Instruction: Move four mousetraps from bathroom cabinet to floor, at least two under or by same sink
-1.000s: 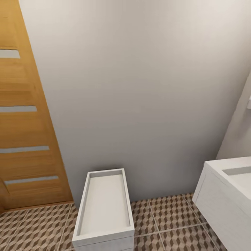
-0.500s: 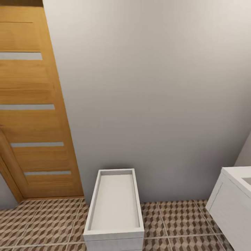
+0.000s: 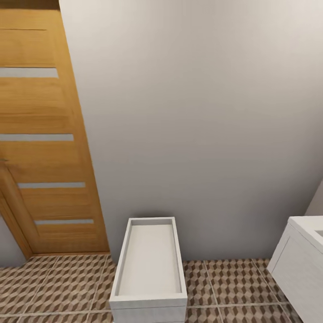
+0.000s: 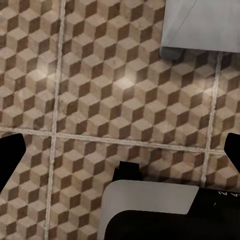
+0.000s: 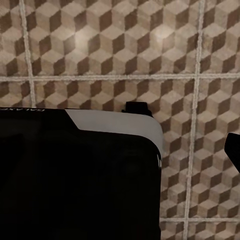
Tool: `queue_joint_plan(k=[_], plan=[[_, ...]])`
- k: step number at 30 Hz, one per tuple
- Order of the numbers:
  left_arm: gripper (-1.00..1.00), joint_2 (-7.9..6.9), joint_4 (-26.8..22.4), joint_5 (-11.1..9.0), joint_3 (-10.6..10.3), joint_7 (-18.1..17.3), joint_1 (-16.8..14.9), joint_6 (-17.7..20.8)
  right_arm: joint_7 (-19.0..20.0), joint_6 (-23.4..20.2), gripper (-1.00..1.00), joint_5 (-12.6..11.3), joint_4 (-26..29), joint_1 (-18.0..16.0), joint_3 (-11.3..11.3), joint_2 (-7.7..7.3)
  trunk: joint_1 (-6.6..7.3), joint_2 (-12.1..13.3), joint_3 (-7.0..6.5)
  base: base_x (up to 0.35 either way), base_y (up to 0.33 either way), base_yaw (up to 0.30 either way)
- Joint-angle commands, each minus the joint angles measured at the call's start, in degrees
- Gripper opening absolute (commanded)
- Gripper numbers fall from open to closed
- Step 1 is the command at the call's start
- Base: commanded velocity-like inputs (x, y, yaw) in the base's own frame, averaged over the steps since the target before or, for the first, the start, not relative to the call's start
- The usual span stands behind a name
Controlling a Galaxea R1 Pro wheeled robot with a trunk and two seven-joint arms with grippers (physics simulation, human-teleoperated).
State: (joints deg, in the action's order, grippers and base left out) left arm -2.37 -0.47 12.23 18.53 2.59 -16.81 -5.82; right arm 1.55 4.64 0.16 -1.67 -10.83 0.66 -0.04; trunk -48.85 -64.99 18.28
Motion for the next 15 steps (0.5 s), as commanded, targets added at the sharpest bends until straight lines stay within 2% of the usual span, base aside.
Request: queue_joint_plan(k=[1, 15], plan=[[1.00, 0.00, 0.1, 0.6, 0.4, 0.2, -0.1, -0.2, 0.1, 0.4, 1.00, 0.0, -0.2, -0.1, 0.0, -0.01, 0.00, 0.0, 0.07, 0.000, 0.000, 0.156], [1.00, 0.00, 0.1, 0.6, 0.4, 0.2, -0.1, -0.2, 0.0, 0.5, 1.00, -0.1, -0.2, -0.1, 0.0, -0.10, 0.00, 0.0, 0.07, 0.000, 0.000, 0.240]])
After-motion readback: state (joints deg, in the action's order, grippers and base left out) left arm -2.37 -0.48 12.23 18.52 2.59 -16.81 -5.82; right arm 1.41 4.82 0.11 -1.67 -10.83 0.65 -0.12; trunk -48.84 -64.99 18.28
